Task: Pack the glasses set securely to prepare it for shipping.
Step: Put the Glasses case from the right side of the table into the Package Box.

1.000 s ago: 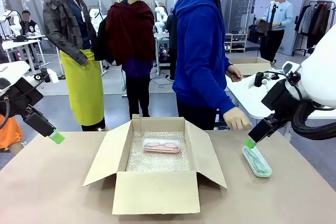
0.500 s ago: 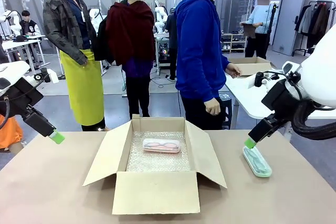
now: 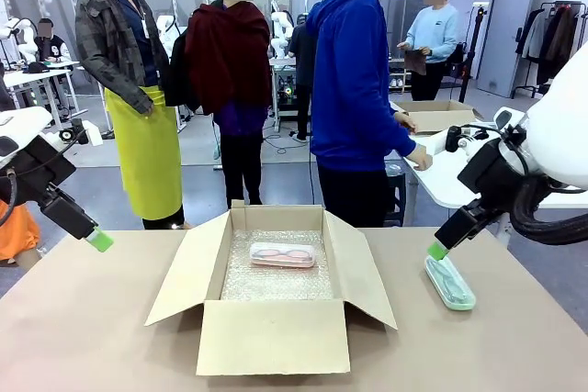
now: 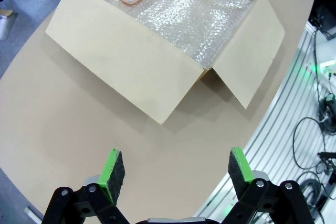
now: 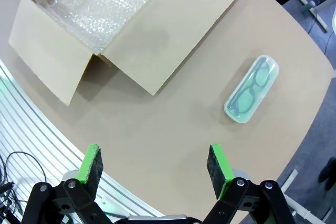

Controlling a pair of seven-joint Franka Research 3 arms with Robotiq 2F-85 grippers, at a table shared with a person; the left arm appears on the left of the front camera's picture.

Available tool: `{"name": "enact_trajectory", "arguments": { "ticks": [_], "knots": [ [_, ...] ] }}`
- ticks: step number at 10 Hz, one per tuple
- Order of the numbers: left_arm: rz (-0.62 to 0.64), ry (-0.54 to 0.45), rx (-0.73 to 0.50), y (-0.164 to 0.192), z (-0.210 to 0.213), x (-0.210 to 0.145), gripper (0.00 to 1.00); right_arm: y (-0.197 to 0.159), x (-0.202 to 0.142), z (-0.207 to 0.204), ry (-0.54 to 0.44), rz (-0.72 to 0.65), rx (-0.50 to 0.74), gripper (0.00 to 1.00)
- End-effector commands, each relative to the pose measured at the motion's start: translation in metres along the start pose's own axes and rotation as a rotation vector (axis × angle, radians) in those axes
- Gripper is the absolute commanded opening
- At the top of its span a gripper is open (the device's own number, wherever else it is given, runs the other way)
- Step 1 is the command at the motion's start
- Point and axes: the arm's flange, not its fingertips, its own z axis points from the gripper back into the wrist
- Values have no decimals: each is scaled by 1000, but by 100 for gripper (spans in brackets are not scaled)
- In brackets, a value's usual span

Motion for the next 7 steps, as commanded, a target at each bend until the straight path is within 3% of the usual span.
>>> {"name": "enact_trajectory", "arguments": {
  "ticks": [1, 3, 7],
  "knots": [
    [-8, -13, -23, 0, 1, -1, 100, 0, 0, 0, 0, 0, 0, 100],
    [-8, -13, -23, 0, 1, -1, 100, -29, 18, -9, 35, -161, -43, 100],
    [-8, -13, -23, 0, 1, -1, 100, -128, 48, -53, 153, -386, -123, 100]
  ]
}}
